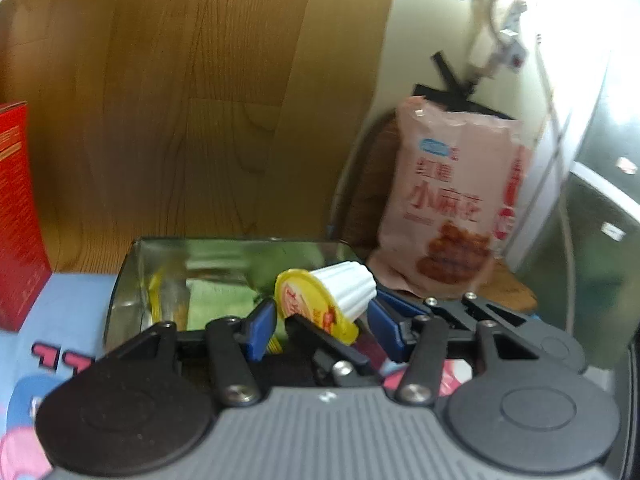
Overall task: Organize snacks
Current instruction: 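Lower the white cup into the metal tin and open the left gripper, then grasp the clear green pastry packet with the left gripper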
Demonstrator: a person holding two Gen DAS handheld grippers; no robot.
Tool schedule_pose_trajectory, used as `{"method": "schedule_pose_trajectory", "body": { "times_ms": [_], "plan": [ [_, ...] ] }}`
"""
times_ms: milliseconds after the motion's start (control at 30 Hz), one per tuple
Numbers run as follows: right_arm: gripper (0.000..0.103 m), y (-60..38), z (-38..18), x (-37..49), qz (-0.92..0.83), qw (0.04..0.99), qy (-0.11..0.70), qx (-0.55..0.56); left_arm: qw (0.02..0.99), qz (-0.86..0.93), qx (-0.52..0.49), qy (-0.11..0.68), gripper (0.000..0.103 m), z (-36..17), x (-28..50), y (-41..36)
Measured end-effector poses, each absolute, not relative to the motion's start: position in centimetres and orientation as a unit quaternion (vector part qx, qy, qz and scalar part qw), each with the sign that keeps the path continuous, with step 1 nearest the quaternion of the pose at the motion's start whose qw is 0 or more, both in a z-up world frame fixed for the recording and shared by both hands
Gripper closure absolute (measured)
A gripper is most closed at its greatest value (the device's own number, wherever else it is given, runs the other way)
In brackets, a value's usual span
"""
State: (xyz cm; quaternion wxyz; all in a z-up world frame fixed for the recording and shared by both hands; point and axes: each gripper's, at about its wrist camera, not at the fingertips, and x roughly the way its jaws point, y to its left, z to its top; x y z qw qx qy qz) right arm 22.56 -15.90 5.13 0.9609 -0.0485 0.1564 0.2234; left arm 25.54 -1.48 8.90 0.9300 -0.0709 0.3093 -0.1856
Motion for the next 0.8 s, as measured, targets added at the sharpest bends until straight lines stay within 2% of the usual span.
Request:
{"method": "schedule_pose_trajectory", "body": {
  "times_ms": [33,100,133,167,233,300,433,467,533,600,633,700,800],
  "plan": [
    [0.052,-15.5,4.9,22.7,0.223,0.96,0.155,-0.066,0.93,-0.179,-0.07,0.314,0.048,8.6,26.1,-1.5],
    [0.041,-15.2,4.4,21.8,0.226,0.96,0.142,-0.086,0.929,-0.178,-0.079,0.316,0.048,8.4,26.1,-0.7],
    [0.039,-15.4,4.3,20.9,0.231,0.96,0.132,-0.085,0.929,-0.185,-0.089,0.309,0.046,8.4,25.4,0.2],
    [0.036,-15.7,4.1,20.1,0.233,0.961,0.126,-0.082,0.931,-0.186,-0.097,0.299,0.039,8.7,24.5,1.4],
    [0.036,-16.4,3.7,18.8,0.235,0.96,0.14,-0.068,0.936,-0.174,-0.117,0.281,0.031,8.8,22.4,3.9],
    [0.037,-17.5,3.2,18.1,0.264,0.947,0.181,-0.021,0.934,-0.165,-0.144,0.281,0.031,8.6,20.8,6.3],
    [0.038,-18.8,2.0,18.7,0.308,0.907,0.277,0.078,0.914,-0.136,-0.193,0.33,0.033,5.1,17.9,10.0],
    [0.04,-18.9,1.6,18.9,0.307,0.899,0.296,0.098,0.908,-0.131,-0.205,0.342,0.033,4.1,17.7,10.6],
    [0.053,-18.5,1.1,19.0,0.311,0.888,0.317,0.119,0.889,-0.125,-0.24,0.369,0.033,2.3,17.2,11.4],
    [0.077,-17.7,0.8,18.8,0.32,0.879,0.328,0.132,0.872,-0.139,-0.266,0.386,0.034,0.7,17.0,11.7],
    [0.084,-17.4,0.9,18.6,0.328,0.872,0.333,0.147,0.877,-0.14,-0.264,0.377,0.036,0.6,16.7,11.6],
    [0.088,-16.8,1.4,17.5,0.331,0.867,0.339,0.156,0.878,-0.14,-0.258,0.378,0.046,0.6,16.3,11.3],
    [0.088,-16.0,1.6,15.3,0.317,0.877,0.332,0.144,0.876,-0.146,-0.258,0.38,0.048,0.5,15.3,11.2]
  ]
}}
